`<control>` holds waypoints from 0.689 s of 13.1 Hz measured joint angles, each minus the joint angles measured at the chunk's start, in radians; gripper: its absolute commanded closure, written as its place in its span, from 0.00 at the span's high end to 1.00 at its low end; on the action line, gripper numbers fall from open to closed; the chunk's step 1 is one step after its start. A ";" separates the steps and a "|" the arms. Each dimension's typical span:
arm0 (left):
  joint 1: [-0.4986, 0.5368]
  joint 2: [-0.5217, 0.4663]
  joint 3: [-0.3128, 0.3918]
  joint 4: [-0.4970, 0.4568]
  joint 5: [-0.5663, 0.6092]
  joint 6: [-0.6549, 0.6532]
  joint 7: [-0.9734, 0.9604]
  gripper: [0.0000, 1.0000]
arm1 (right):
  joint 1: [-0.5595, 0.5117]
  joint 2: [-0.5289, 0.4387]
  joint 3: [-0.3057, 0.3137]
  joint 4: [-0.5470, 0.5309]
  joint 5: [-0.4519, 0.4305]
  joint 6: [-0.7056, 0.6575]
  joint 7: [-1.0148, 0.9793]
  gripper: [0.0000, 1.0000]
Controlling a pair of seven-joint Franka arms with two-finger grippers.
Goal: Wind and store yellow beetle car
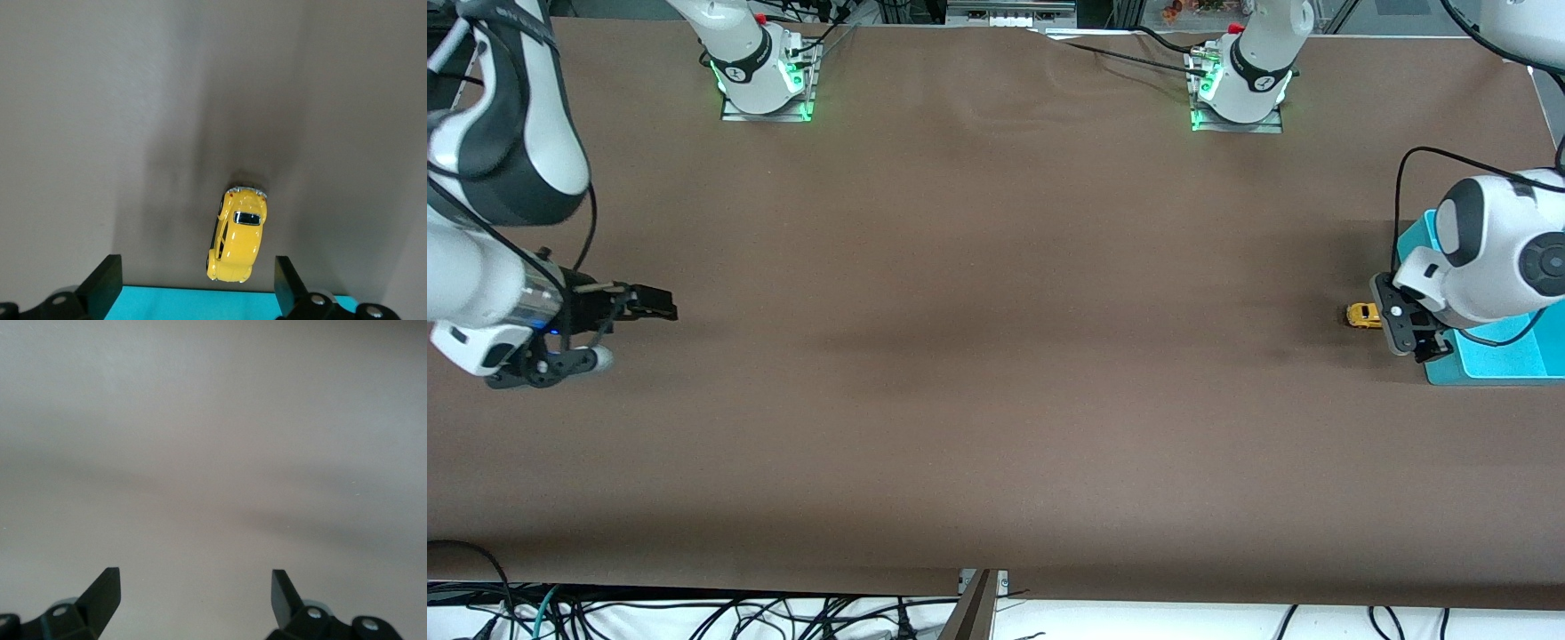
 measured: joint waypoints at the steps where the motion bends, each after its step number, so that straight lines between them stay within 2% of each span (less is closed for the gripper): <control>1: 0.008 0.002 0.000 -0.030 0.025 0.039 0.014 1.00 | 0.000 -0.012 0.001 0.014 -0.009 -0.009 -0.003 1.00; 3: 0.017 0.001 0.000 -0.054 0.049 0.071 0.053 1.00 | 0.000 -0.039 -0.003 0.025 -0.021 -0.010 -0.004 1.00; 9: 0.030 -0.013 -0.001 -0.146 0.050 0.183 0.105 1.00 | -0.003 -0.158 -0.068 0.002 -0.027 -0.022 -0.008 1.00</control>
